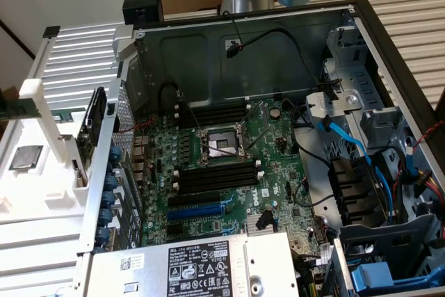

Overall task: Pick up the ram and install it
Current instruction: 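Pick up the ram and move it above insertion slot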

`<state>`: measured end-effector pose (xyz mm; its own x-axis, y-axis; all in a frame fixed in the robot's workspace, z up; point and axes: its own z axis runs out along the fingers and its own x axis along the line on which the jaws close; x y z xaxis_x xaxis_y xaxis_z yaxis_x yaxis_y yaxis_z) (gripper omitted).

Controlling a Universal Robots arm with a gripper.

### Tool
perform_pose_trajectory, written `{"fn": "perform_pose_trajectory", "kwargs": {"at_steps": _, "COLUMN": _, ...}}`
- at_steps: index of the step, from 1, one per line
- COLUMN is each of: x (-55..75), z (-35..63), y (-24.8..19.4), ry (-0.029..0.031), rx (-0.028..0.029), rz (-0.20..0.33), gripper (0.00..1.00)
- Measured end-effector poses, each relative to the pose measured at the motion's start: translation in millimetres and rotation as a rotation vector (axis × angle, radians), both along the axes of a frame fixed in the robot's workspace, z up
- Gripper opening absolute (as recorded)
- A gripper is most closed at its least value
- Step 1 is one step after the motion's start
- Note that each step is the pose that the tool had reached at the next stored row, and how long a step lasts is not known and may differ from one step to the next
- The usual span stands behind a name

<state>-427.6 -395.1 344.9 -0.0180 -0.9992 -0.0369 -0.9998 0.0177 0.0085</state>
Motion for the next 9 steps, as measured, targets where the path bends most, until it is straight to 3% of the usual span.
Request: {"fn": "perform_pose_trajectory", "kwargs": {"at_steps": 9, "x": 26.8, "z": 24.0, "y": 1.7, "ry": -0.0001, "rx": -0.0013, "rz": 0.000, "gripper": 0.13}}
